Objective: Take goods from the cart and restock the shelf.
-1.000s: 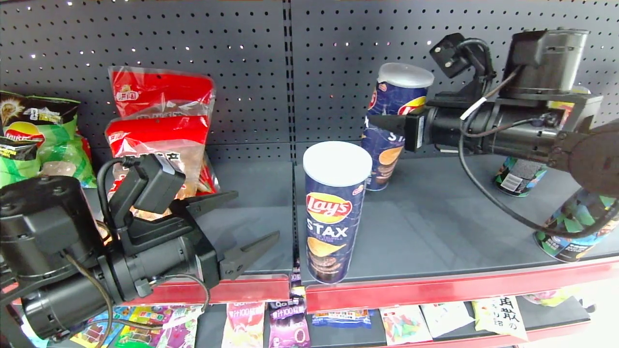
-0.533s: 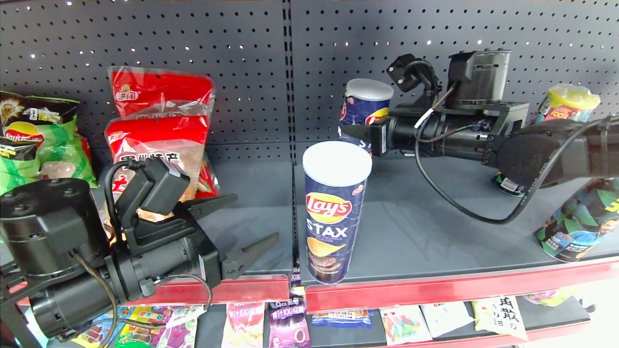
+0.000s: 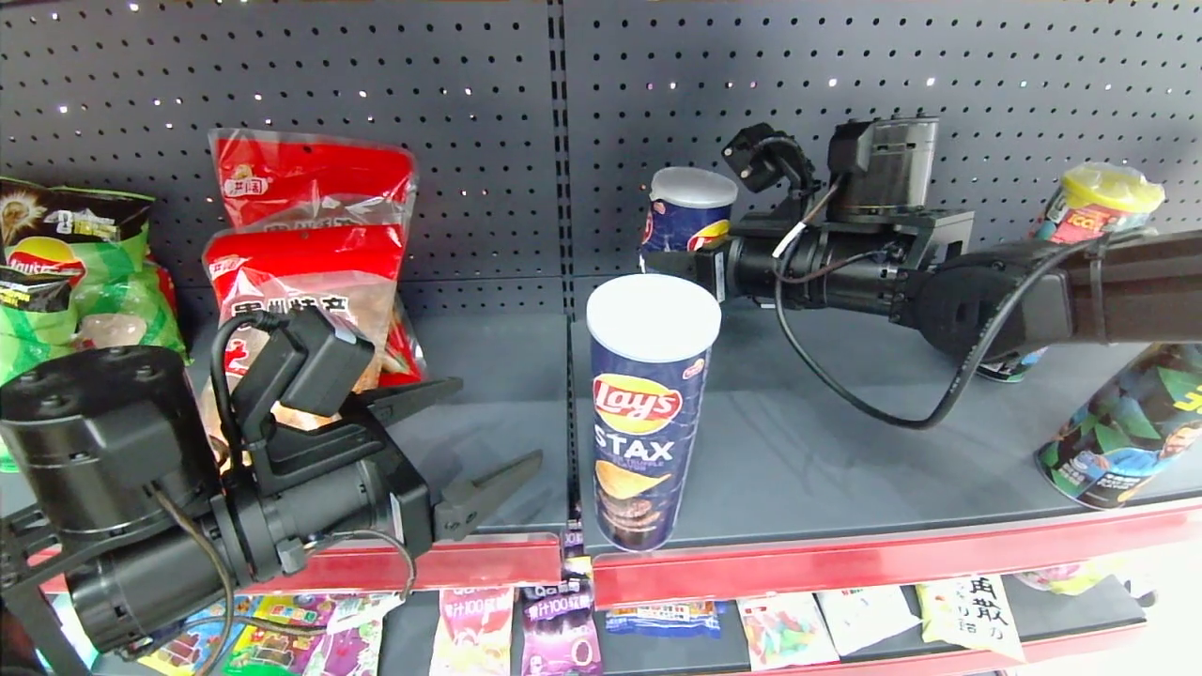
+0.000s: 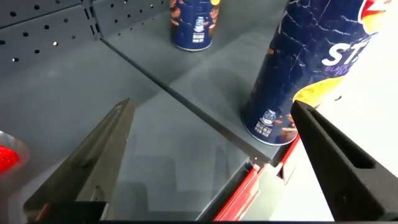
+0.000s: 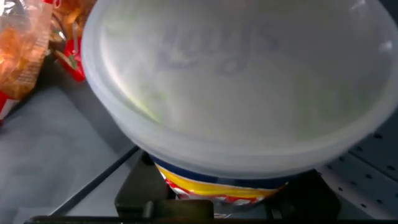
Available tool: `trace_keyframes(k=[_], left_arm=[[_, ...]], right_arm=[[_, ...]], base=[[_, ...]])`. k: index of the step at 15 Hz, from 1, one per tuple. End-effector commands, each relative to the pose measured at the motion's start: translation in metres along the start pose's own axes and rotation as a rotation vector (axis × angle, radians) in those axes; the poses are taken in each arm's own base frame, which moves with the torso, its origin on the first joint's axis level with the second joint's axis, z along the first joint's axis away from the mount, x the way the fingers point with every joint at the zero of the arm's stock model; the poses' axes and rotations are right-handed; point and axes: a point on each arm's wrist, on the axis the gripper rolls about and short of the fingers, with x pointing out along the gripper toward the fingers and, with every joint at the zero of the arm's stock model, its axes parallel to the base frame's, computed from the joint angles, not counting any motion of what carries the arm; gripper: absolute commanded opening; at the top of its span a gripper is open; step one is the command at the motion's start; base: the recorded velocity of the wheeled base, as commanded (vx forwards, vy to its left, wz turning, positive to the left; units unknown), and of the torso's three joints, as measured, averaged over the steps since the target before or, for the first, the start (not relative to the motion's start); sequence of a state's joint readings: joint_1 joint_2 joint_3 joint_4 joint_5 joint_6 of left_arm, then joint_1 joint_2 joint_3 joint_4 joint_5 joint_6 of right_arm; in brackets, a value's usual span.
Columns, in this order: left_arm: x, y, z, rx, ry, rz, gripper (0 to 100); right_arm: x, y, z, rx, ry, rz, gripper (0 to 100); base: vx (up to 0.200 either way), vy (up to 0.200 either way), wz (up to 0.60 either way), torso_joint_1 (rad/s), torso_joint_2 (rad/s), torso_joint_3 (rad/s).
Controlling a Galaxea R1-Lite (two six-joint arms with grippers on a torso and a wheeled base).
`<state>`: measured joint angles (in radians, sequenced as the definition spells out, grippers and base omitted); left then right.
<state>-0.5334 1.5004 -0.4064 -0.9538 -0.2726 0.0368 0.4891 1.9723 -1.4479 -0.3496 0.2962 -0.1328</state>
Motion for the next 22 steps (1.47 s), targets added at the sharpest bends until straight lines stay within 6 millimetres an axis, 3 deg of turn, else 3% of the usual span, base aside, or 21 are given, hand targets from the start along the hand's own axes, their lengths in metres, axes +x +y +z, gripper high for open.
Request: trace_keyframes(k=[1, 7, 8, 12, 14, 19, 22], left_arm=[[0.003, 0.001, 0.000, -0.001, 0.004, 0.000, 100], [0.003, 0.001, 0.000, -0.001, 0.002, 0.002, 100], [0.003, 0.001, 0.000, -0.001, 0.002, 0.002, 100], [0.003, 0.001, 0.000, 0.000, 0.001, 0.002, 100], [0.005, 0.002, 0.001, -0.001, 0.001, 0.011, 100], [0.028, 0.019, 0.010, 0.005, -0.022, 0.061, 100], [0.038, 0.021, 0.004, 0.001, 0.005, 0.058, 100]], right_arm=[[0.006, 0.004, -0.003, -0.001, 0.006, 0.013, 0], [0.006, 0.004, -0.007, 0.003, 0.019, 0.015, 0], [0.006, 0.005, -0.007, 0.002, 0.022, 0.017, 100], [-0.006, 0.008, -0.003, 0.008, 0.022, 0.010, 100], [-0.023, 0.013, -0.002, 0.010, 0.030, 0.005, 100], [-0.100, 0.034, -0.020, 0.027, 0.114, -0.084, 100], [-0.152, 0.049, -0.028, 0.025, 0.112, -0.115, 100]], base=[[0.000, 0.000, 0.00, 0.000, 0.00, 0.000], [0.000, 0.000, 0.00, 0.000, 0.00, 0.000], [0.000, 0.000, 0.00, 0.000, 0.00, 0.000], [0.000, 0.000, 0.00, 0.000, 0.00, 0.000], [0.000, 0.000, 0.00, 0.000, 0.00, 0.000], [0.000, 0.000, 0.00, 0.000, 0.00, 0.000], [0.000, 0.000, 0.00, 0.000, 0.00, 0.000]])
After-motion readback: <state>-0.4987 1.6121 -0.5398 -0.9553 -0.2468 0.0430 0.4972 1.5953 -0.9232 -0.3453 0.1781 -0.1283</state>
